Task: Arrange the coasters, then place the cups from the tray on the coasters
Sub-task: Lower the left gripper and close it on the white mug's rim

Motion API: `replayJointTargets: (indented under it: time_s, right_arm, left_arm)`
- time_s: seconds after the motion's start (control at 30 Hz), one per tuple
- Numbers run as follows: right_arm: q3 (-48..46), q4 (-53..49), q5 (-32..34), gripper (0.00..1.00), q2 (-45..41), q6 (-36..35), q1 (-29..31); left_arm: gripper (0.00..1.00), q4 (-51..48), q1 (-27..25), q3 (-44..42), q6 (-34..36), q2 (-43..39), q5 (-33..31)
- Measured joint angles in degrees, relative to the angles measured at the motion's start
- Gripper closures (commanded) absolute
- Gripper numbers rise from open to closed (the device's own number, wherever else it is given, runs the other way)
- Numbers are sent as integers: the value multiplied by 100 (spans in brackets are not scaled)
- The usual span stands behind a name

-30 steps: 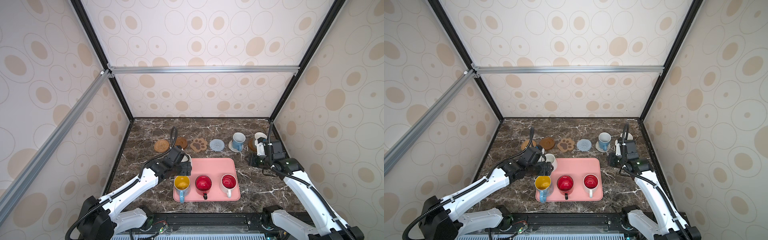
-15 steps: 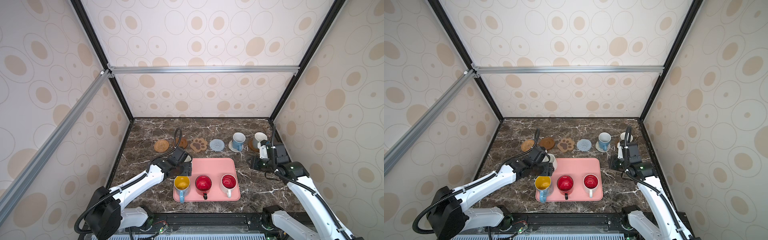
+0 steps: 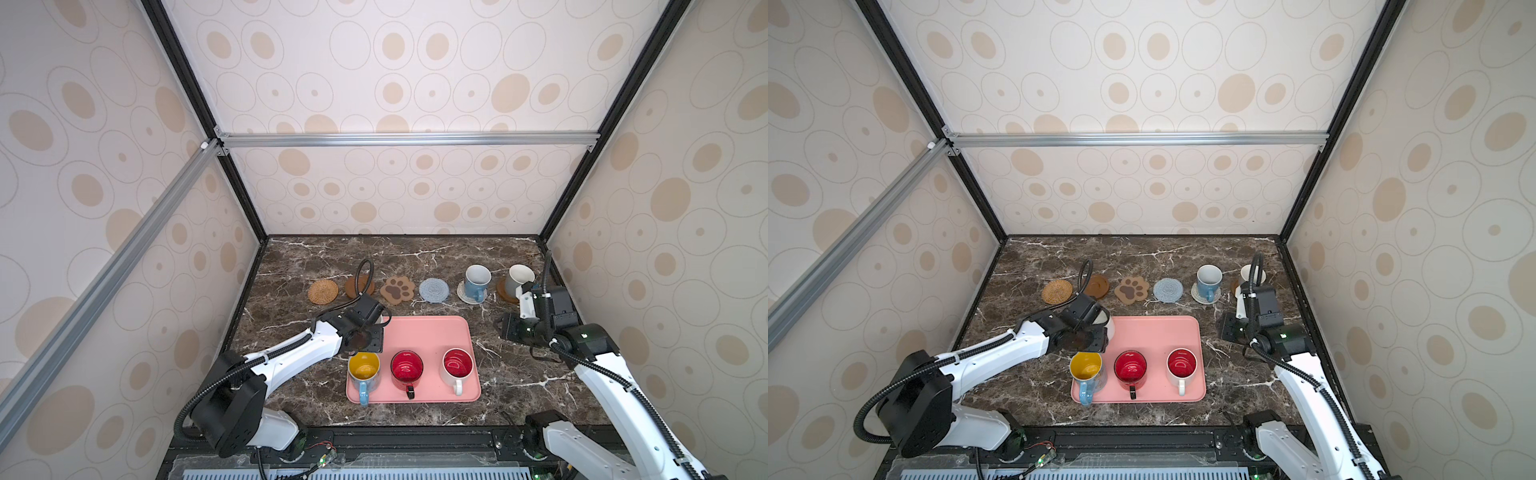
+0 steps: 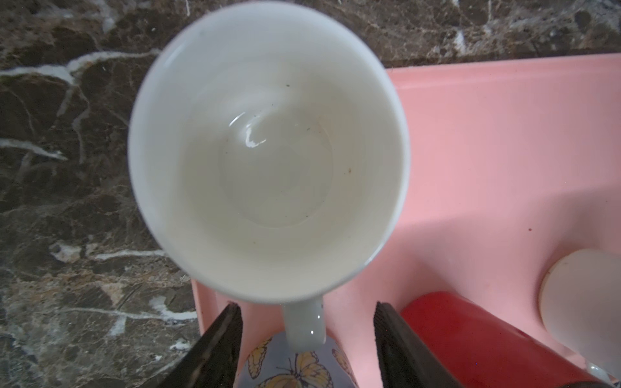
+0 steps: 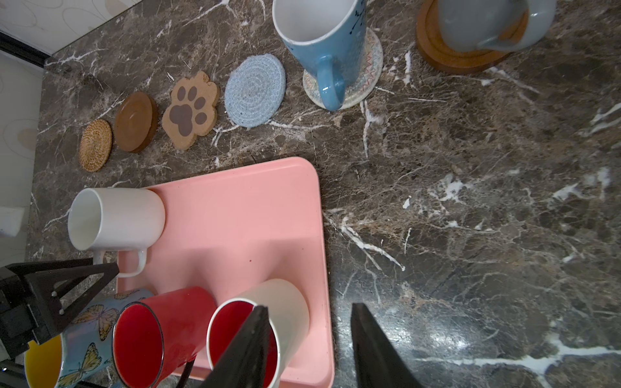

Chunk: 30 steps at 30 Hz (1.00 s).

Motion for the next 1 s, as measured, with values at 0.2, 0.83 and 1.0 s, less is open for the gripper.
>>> replayJointTargets:
  time_s: [0.2,0.83,1.0]
  right_arm:
    - [0,-37,20,56,-24,7,0]
    - [0,-76,20,56,-28,114,0]
    - [0,-76,22,56,-28,120,0]
  left_arm:
    - [42,-44,-2,118,61,153,-83]
    - [63,-129,-4,348,146,555,-260]
    - [69,-142,-7,348,170,588,-267]
